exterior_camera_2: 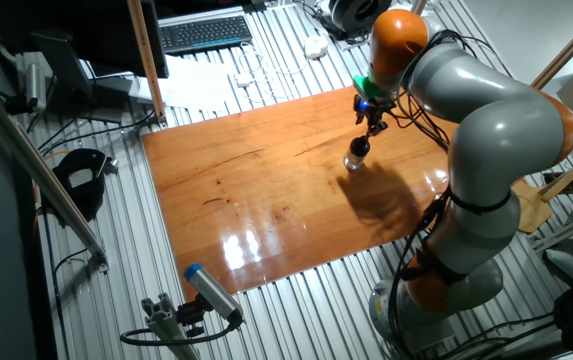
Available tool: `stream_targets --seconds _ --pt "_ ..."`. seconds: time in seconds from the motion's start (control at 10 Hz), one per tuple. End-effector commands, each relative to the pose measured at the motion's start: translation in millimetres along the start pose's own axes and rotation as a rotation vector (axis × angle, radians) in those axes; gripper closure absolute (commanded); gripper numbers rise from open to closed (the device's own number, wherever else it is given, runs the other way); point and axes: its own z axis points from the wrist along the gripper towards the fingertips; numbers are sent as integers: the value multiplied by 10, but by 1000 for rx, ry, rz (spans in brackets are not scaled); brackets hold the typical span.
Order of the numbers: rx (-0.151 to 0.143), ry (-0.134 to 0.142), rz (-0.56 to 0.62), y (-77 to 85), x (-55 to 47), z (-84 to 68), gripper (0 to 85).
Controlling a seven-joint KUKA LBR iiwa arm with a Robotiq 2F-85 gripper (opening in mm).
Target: Unscrew the lid from the jar
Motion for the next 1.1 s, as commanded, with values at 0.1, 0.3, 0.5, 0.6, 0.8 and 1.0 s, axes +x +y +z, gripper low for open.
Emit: stream_targets --seconds 0.1,0.3,0.5,0.6,0.8,1.0 --pt "3 3 38 -8 -29 46 340" --pt "5 0 119 2 -56 119 340" --pt "6 -3 190 4 -71 201 340" --pt "6 1 201 -4 -75 231 340" --pt "13 31 209 -11 -72 271 170" --pt "11 24 223 -20 -38 313 170"
